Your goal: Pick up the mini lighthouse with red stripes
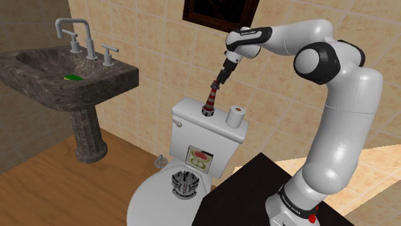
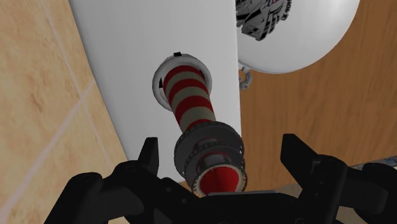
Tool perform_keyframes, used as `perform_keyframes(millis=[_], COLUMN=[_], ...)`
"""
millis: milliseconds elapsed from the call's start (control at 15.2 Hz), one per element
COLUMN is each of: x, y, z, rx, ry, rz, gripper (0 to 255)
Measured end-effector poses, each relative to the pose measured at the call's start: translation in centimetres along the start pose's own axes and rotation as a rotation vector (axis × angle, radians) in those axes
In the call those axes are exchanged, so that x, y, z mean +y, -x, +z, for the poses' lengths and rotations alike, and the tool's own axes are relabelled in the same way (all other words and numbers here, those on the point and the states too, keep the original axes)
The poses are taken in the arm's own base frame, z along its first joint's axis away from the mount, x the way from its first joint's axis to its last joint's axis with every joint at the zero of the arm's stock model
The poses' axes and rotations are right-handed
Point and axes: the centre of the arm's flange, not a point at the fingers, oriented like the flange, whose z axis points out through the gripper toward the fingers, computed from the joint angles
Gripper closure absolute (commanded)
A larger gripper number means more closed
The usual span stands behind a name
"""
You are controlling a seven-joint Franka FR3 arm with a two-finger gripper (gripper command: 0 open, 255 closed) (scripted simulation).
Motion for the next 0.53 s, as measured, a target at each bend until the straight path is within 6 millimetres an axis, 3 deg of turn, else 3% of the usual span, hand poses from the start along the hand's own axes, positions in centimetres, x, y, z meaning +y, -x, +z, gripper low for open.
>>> perform_keyframes(millis=[330,396,528], x=[0.5,0.4,0.4], y=[0.3,0.3,0.3], z=[2.6,2.7,2.8], rx=[0.000,0.001,0.002], ry=[-0.001,-0.001,0.000], rz=[-0.001,-0.001,-0.001], gripper=[0,255,255])
